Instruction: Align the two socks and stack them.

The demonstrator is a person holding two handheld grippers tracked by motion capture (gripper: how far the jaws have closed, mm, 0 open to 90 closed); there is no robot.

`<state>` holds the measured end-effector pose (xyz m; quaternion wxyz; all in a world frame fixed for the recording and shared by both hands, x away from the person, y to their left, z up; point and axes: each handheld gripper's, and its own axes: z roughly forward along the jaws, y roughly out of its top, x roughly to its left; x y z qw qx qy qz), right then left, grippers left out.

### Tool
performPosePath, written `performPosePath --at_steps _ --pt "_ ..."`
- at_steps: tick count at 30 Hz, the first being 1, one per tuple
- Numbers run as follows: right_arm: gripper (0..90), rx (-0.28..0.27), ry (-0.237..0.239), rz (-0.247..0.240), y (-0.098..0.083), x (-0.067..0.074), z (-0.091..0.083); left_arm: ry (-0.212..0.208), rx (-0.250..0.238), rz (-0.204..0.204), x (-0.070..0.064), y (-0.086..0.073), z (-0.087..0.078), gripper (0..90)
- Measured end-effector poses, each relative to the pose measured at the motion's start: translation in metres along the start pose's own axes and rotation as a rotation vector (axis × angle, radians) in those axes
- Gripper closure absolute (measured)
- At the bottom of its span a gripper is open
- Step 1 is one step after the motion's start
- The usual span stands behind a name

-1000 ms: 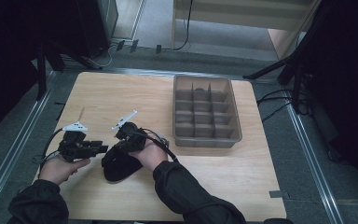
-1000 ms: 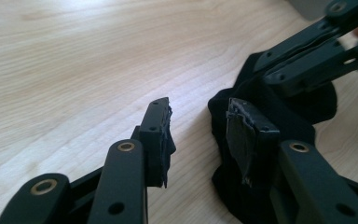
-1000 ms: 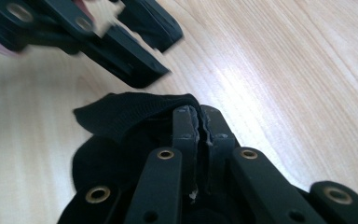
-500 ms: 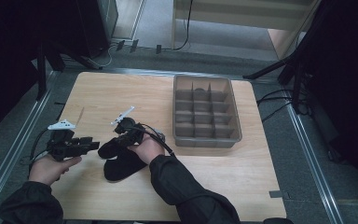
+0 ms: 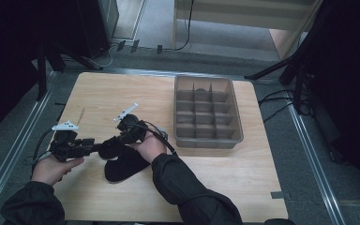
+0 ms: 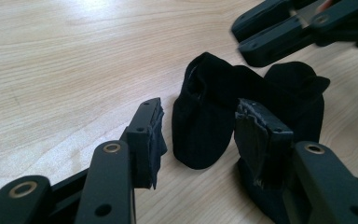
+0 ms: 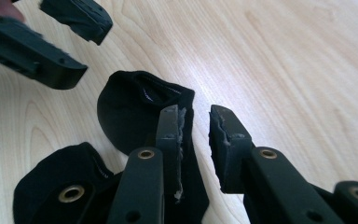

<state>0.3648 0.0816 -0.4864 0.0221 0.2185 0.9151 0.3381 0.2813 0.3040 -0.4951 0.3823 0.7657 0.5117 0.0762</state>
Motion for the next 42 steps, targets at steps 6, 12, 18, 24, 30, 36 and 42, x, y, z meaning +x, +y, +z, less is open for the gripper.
performPosePath --at_steps 6,12,18,24,30,36,42 --pt "72.9 -0.016 0.002 -0.013 -0.003 0.003 -0.022 0.011 0.008 -0.002 0.0 0.0 0.002 52.6" --pt "70.8 -0.029 0.012 -0.022 -0.013 0.01 -0.038 0.029 0.033 -0.015 0.001 -0.003 0.004 52.6" --pt "65.9 -0.039 0.031 -0.023 -0.027 0.018 -0.047 0.04 0.036 -0.019 0.004 -0.004 0.012 52.0" --pt "61.3 -0.032 0.051 -0.029 -0.042 0.023 -0.043 0.031 0.047 -0.01 0.006 -0.004 0.02 49.7" --pt "59.6 -0.02 0.042 -0.024 -0.05 0.02 -0.03 0.032 0.063 0.012 0.003 -0.004 0.026 48.0" --pt "76.8 -0.011 0.047 -0.006 -0.053 0.017 -0.019 0.024 0.099 -0.011 0.007 -0.004 0.03 60.4" --pt "86.0 -0.009 0.058 0.011 -0.053 0.015 -0.017 0.009 0.11 -0.069 0.013 -0.002 0.029 83.1"
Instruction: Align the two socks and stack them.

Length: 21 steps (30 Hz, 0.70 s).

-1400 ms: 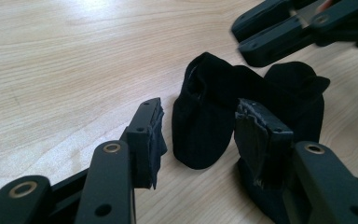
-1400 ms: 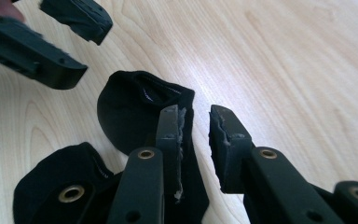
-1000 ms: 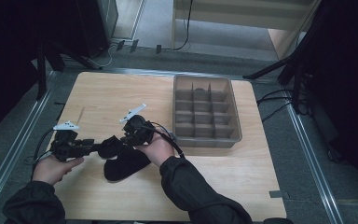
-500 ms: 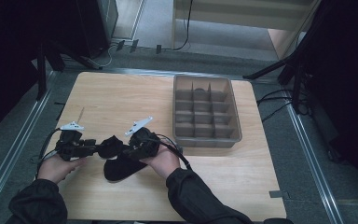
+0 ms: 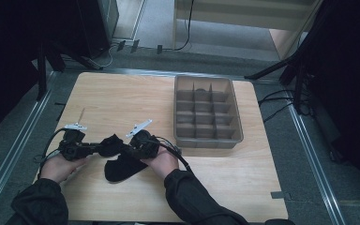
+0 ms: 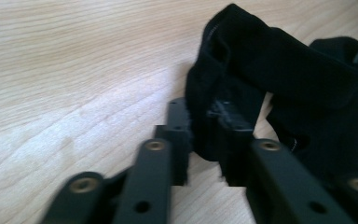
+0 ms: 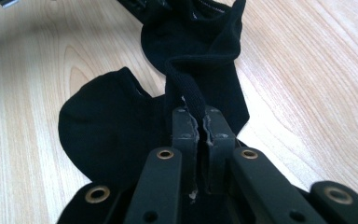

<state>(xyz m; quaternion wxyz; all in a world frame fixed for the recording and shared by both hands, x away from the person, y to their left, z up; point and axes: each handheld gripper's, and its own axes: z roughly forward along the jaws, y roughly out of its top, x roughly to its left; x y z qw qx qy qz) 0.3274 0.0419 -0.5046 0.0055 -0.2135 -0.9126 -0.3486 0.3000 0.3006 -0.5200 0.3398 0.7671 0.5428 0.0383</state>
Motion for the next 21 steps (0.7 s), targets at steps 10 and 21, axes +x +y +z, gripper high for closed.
performPosePath --at_steps 10,21 --pt "86.3 -0.036 0.012 0.034 0.004 -0.004 -0.016 -0.05 -0.026 -0.031 -0.006 0.007 -0.017 87.8" --pt "86.3 -0.091 -0.041 0.059 0.004 -0.013 -0.06 -0.074 -0.038 0.041 -0.04 0.004 -0.046 87.8"
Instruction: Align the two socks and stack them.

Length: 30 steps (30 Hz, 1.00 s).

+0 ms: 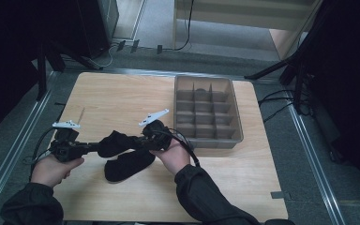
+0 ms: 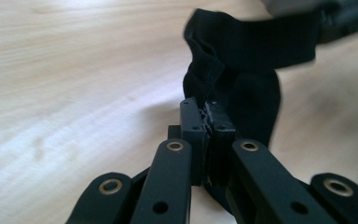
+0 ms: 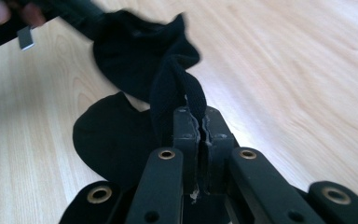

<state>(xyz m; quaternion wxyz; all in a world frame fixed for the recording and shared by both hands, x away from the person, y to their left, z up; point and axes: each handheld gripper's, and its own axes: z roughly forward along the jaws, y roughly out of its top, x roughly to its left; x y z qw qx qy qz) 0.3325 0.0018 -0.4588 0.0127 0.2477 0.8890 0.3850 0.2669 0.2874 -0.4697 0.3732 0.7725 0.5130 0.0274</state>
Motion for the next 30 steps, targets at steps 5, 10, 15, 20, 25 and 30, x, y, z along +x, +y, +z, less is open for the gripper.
performPosePath --at_steps 5,10,15,20,25,30 --pt "86.3 -0.009 -0.04 0.028 -0.008 -0.007 -0.019 -0.04 0.018 0.001 -0.012 -0.01 -0.003 87.8" --pt "86.3 -0.005 -0.058 0.043 -0.019 -0.011 -0.03 -0.068 0.023 0.002 -0.019 -0.016 -0.005 87.8" --pt "86.3 0.001 -0.071 0.058 -0.03 -0.012 -0.034 -0.095 0.038 0.006 -0.025 -0.022 -0.005 87.8" --pt "86.6 0.012 -0.074 0.068 -0.04 -0.014 -0.034 -0.111 0.053 -0.015 -0.025 -0.03 -0.004 87.9" --pt "86.5 0.024 -0.07 0.065 -0.043 -0.011 -0.028 -0.09 0.073 -0.009 -0.025 -0.033 0.001 87.7" --pt "86.3 0.037 -0.068 0.062 -0.046 -0.008 -0.019 -0.072 0.088 -0.014 -0.02 -0.035 0.007 87.3"
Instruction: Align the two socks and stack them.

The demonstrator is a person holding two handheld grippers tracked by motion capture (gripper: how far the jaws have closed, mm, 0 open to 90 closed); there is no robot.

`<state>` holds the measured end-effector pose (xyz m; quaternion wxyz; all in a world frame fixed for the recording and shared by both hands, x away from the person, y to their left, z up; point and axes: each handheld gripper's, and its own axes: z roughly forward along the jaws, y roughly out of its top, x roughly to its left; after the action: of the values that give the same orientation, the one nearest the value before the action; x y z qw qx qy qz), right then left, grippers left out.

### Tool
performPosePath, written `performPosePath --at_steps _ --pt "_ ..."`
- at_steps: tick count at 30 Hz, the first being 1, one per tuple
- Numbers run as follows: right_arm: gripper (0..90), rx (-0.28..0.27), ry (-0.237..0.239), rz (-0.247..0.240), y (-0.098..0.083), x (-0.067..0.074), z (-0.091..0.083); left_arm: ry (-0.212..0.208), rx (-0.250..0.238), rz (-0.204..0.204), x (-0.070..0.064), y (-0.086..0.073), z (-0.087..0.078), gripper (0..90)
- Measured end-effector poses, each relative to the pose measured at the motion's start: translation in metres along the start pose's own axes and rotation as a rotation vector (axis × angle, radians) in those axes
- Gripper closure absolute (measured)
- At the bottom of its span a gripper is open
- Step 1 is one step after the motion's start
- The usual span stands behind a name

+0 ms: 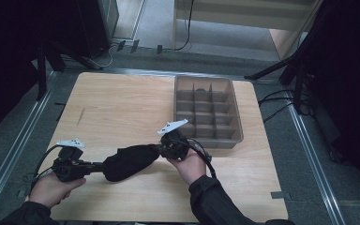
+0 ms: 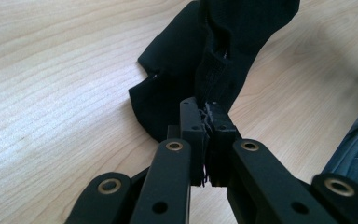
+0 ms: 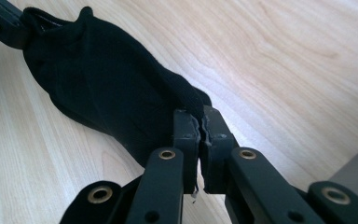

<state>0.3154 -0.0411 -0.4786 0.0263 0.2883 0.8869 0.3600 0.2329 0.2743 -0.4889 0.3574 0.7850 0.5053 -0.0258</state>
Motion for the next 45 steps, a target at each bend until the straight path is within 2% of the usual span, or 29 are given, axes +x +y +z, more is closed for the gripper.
performPosePath --at_steps 3,8,12,15,18,26,30,36,40,45 --pt "86.3 0.01 -0.002 -0.003 -0.003 0.003 0.007 0.013 0.016 0.008 0.003 -0.001 0.006 87.1" --pt "86.2 0.031 -0.006 -0.02 -0.009 0.006 0.021 0.047 0.08 0.016 0.006 -0.001 0.018 86.9" --pt "86.3 0.044 -0.017 -0.017 -0.012 0.007 0.029 0.068 0.112 0.018 0.01 0.0 0.024 86.5" --pt "86.3 0.054 -0.022 -0.019 -0.013 0.006 0.034 0.098 0.143 0.036 0.013 0.001 0.027 85.9" --pt "86.3 0.064 -0.024 -0.016 -0.014 0.007 0.038 0.11 0.154 0.039 0.017 0.002 0.03 85.9" --pt "86.0 0.075 -0.02 -0.007 -0.015 0.009 0.05 0.144 0.144 0.032 0.029 0.008 0.031 85.9" --pt "86.0 0.07 -0.016 -0.008 -0.013 0.01 0.055 0.171 0.119 0.033 0.038 0.013 0.03 85.9" --pt "86.0 0.043 -0.019 0.009 -0.006 0.01 0.065 0.228 0.098 0.064 0.055 0.026 0.031 86.0" --pt "86.1 0.043 -0.019 0.027 -0.001 0.011 0.072 0.206 0.073 0.024 0.063 0.03 0.028 86.1" --pt "86.5 0.04 -0.007 0.027 0.004 0.01 0.067 0.172 0.041 -0.013 0.061 0.033 0.015 86.9"
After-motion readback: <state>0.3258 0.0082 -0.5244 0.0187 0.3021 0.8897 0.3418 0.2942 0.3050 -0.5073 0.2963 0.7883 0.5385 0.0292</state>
